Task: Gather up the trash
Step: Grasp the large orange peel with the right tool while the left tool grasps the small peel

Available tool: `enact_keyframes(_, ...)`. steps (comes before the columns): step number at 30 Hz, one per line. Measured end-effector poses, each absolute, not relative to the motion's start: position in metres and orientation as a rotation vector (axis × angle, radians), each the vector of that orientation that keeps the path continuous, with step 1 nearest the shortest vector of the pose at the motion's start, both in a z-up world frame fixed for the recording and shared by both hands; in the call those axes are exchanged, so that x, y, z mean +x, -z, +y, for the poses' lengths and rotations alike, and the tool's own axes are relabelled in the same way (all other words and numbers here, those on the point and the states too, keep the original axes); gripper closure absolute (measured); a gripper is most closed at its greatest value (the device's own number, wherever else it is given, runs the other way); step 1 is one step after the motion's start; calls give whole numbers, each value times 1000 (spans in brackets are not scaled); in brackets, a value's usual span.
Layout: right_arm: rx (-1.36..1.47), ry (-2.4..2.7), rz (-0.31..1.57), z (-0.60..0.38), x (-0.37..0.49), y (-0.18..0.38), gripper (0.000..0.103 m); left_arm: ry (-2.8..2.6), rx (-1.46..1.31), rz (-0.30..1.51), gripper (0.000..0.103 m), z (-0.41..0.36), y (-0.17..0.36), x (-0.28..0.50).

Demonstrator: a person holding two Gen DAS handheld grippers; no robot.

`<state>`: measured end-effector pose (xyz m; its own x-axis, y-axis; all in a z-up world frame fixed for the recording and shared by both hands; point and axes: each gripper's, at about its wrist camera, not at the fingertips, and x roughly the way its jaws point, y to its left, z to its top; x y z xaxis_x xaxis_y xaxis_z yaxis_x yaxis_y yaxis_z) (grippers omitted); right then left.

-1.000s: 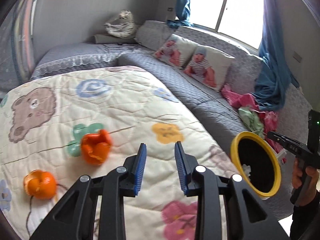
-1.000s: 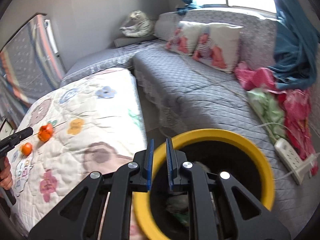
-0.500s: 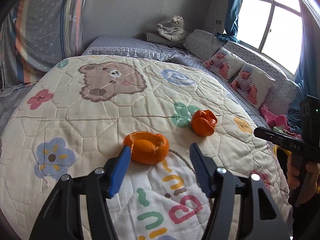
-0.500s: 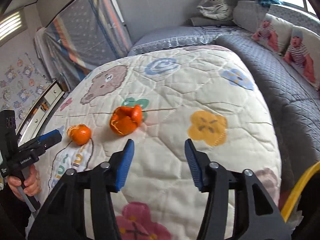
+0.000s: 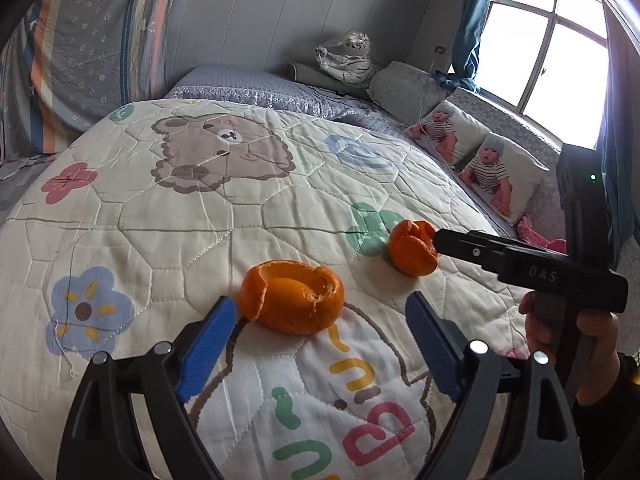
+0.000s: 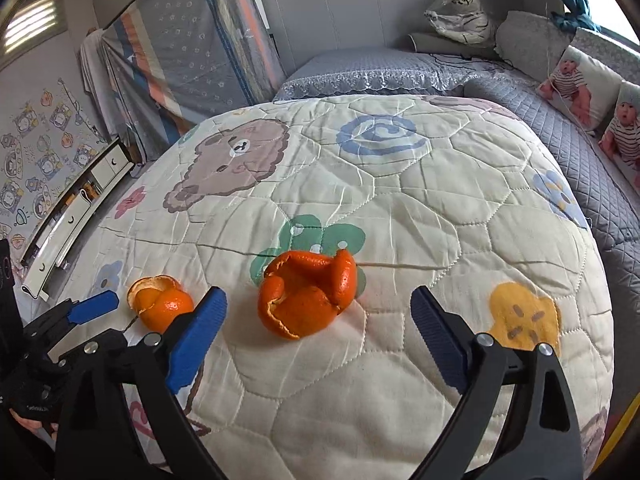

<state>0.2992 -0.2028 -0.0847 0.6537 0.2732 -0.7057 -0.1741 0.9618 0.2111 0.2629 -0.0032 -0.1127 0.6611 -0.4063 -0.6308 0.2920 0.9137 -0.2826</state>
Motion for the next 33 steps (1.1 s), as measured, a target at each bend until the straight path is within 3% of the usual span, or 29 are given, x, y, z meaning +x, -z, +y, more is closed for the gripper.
enact_keyframes(24, 149, -171, 865, -189, 327, 108, 18, 412, -255, 783, 21, -4, 135, 284)
enact_keyframes(33, 119, -162, 867, -184, 331, 111, 33, 404, -259, 838, 42, -6, 145, 294)
